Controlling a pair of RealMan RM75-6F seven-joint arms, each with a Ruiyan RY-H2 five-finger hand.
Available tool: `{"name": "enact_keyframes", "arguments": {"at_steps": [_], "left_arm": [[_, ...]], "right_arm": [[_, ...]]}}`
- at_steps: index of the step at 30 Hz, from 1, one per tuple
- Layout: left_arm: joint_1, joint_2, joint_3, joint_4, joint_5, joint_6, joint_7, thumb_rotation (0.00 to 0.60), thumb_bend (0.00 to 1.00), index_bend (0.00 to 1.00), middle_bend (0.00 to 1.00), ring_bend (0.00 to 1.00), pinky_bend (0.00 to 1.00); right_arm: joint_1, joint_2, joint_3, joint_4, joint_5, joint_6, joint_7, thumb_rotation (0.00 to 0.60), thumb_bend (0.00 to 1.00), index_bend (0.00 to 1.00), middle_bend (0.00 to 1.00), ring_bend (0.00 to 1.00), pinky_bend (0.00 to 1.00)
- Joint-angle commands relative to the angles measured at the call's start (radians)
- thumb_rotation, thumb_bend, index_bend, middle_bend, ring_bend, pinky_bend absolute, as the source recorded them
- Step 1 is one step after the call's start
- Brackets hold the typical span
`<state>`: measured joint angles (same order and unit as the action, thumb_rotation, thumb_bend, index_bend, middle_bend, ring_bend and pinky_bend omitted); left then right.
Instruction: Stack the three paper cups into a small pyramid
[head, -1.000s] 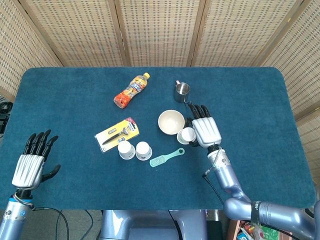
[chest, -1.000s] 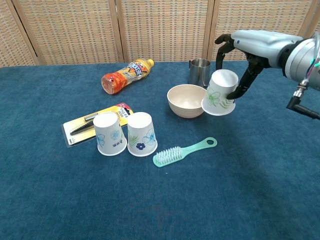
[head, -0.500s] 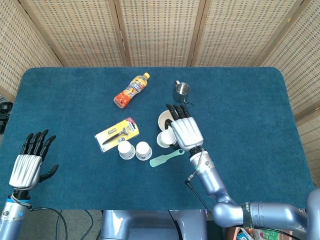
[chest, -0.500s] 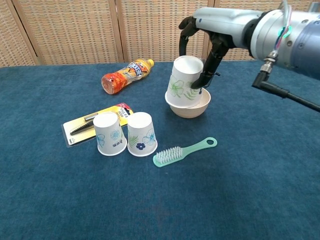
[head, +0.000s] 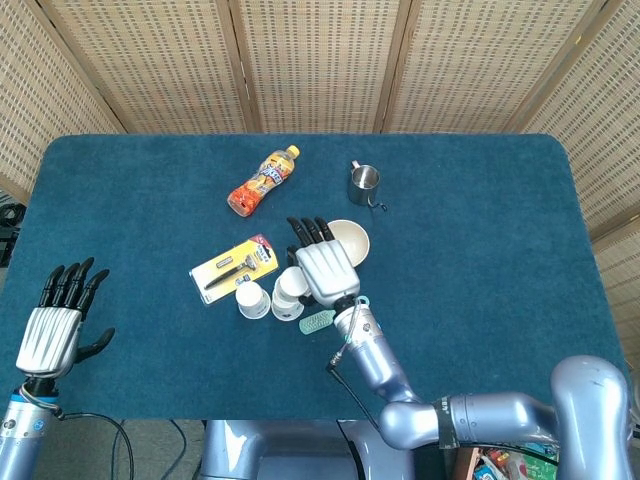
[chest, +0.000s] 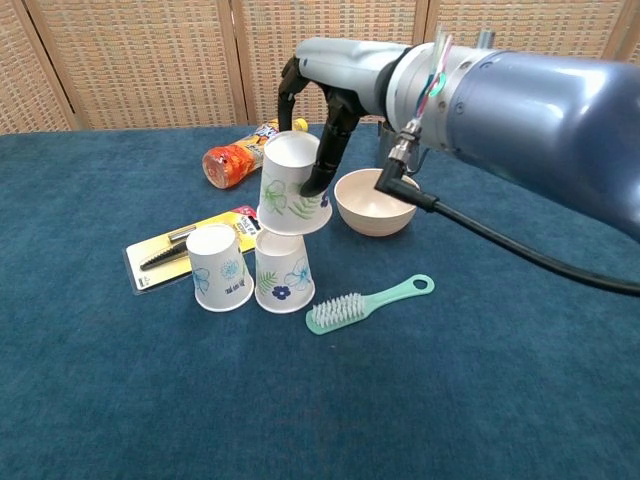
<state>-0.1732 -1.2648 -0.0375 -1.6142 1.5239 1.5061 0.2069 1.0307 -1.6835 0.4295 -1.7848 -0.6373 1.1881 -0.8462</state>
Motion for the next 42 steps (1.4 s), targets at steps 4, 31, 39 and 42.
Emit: {"name": "enact_keyframes", "arguments": {"at_steps": [4, 31, 39, 42], "left_arm": [[-0.005, -0.004, -0.003, 0.012, -0.006, -0.018, -0.014, 0.6, 0.27, 0.1, 0.0, 0.0, 0.0], [-0.01, -0.001, -0.013, 0.02, -0.034, -0.057, -0.034, 0.6, 0.27, 0.1, 0.0, 0.0, 0.0], [-0.012, 0.0, -0.014, 0.019, -0.038, -0.064, -0.032, 0.6, 0.27, 0.1, 0.0, 0.0, 0.0], [-0.01, 0.001, -0.015, 0.018, -0.037, -0.061, -0.034, 0.6, 0.27, 0.1, 0.0, 0.0, 0.0]], "right_arm": [[0.061, -0.053, 0.013, 0.051, 0.031, -0.002, -0.008, 0.6, 0.1, 0.51, 0.1, 0.0, 0.0], [0.124, -0.126, -0.016, 0.181, 0.035, -0.036, 0.072, 0.6, 0.1, 0.51, 0.05, 0.0, 0.0], [0.123, -0.109, -0.032, 0.166, 0.073, -0.05, 0.059, 0.6, 0.1, 0.32, 0.0, 0.0, 0.0], [0.121, -0.101, -0.038, 0.157, 0.091, -0.051, 0.052, 0.6, 0.1, 0.27, 0.0, 0.0, 0.0]]}}
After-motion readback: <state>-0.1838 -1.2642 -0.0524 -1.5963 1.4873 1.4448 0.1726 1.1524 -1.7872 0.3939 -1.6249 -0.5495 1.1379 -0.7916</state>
